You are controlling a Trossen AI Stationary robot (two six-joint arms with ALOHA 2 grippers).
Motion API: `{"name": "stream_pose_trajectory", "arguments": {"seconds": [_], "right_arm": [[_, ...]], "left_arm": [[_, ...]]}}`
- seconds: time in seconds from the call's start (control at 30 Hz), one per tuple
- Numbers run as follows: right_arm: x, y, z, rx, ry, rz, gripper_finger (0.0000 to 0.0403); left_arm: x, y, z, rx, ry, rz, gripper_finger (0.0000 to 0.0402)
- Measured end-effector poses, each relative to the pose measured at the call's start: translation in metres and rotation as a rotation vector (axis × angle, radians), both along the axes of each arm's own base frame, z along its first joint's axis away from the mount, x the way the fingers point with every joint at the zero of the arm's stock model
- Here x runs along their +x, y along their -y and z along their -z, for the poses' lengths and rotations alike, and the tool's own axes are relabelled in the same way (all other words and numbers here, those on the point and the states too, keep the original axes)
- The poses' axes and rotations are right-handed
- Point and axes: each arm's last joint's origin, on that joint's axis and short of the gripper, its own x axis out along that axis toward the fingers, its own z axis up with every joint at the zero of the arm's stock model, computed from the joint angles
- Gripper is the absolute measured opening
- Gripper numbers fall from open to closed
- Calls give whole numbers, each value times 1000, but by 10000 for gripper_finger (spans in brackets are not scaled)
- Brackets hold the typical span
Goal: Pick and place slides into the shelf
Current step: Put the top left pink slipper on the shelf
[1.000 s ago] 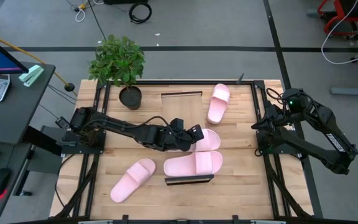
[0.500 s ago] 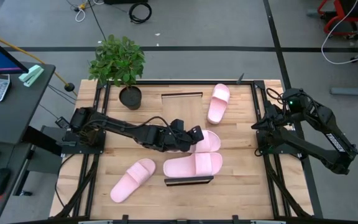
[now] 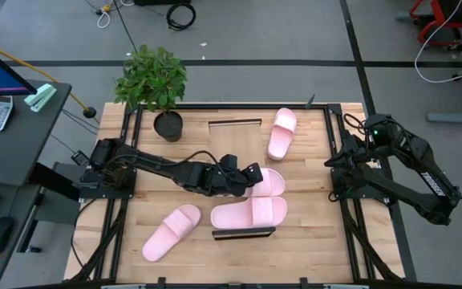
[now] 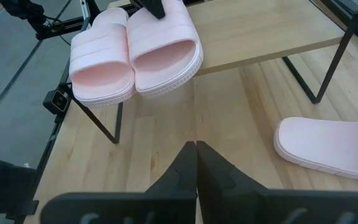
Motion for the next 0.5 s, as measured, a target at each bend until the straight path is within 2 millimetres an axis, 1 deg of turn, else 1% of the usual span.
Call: {"name": "stream_pose_trajectory", "arguments": {"seconds": [0.3,0.5], "right_arm": [[0,0,0,0,0,0,0],[0,0,0,0,0,0,0]], "left_arm": [[0,0,0,10,-5,5,74],[-1,0,1,20,-24,8,109]]}}
